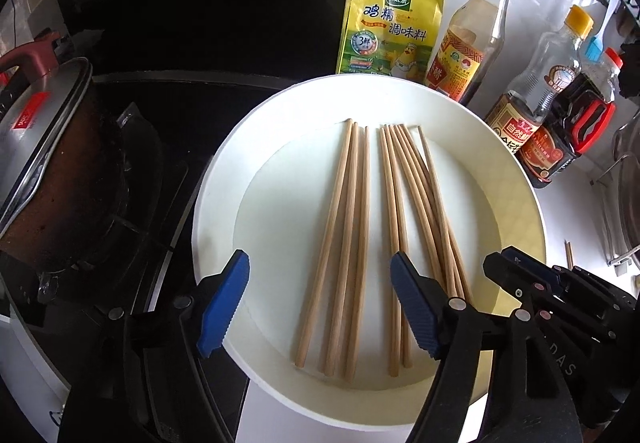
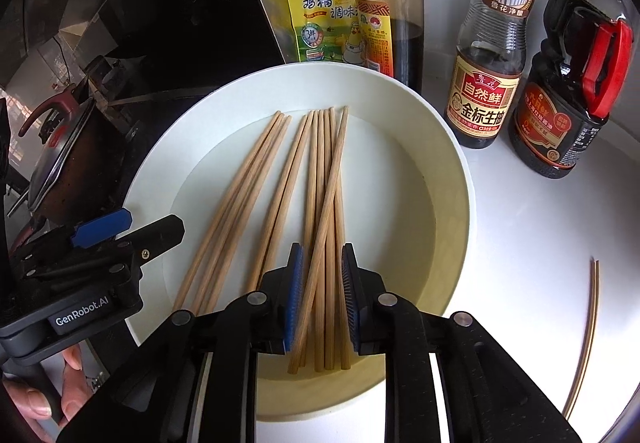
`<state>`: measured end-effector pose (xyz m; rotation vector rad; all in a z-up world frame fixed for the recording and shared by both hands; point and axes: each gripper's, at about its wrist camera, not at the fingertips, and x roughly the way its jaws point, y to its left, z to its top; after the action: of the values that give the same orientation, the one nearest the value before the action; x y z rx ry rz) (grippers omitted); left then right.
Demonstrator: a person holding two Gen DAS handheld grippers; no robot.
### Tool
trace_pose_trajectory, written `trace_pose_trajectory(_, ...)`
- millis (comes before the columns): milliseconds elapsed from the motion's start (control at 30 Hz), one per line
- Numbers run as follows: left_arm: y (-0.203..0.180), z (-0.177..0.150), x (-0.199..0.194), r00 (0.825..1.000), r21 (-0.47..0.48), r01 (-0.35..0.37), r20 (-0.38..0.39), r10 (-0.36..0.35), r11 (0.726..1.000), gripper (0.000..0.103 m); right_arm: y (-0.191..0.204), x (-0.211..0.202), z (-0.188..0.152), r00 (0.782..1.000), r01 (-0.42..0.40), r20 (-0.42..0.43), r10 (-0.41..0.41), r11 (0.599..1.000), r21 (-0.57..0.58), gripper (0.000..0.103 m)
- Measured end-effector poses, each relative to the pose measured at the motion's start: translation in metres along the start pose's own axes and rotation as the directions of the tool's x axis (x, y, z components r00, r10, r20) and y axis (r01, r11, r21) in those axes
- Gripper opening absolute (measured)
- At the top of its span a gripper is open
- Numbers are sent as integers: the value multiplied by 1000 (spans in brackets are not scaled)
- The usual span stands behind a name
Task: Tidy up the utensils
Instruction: 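Lift both open tools out of the basin toward the last chopsticks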
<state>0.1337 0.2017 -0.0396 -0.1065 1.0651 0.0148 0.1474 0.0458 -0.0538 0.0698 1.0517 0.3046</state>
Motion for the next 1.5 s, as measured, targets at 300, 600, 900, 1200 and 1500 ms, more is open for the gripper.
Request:
trace_pose_trajectory(300, -12, -16, -26, 1000, 4, 9, 28, -9, 1000, 81, -3, -33, -25, 999, -4, 36, 4, 1000, -8, 30)
trace_pose_trajectory(600, -44, -35, -41, 999, 27, 37, 32, -38, 999, 84, -28, -68, -59, 998, 27, 57, -28, 1000, 12, 37)
trace_pose_trajectory(900, -98, -54, -53, 994, 99, 97, 33, -101, 990, 88, -81, -107, -99, 992, 91, 82, -98, 993, 80, 40)
trace_pose_trajectory(1200, -159, -76, -54, 986, 183, 163, 12, -168, 969, 88, -152, -136, -142, 971, 206, 85, -225, 960, 190, 42)
trace_pose_trajectory(1500, -210, -92, -44, 979, 235, 198, 0, -204, 952, 88, -206, -131, -169, 954, 270, 62, -293, 932, 242, 42)
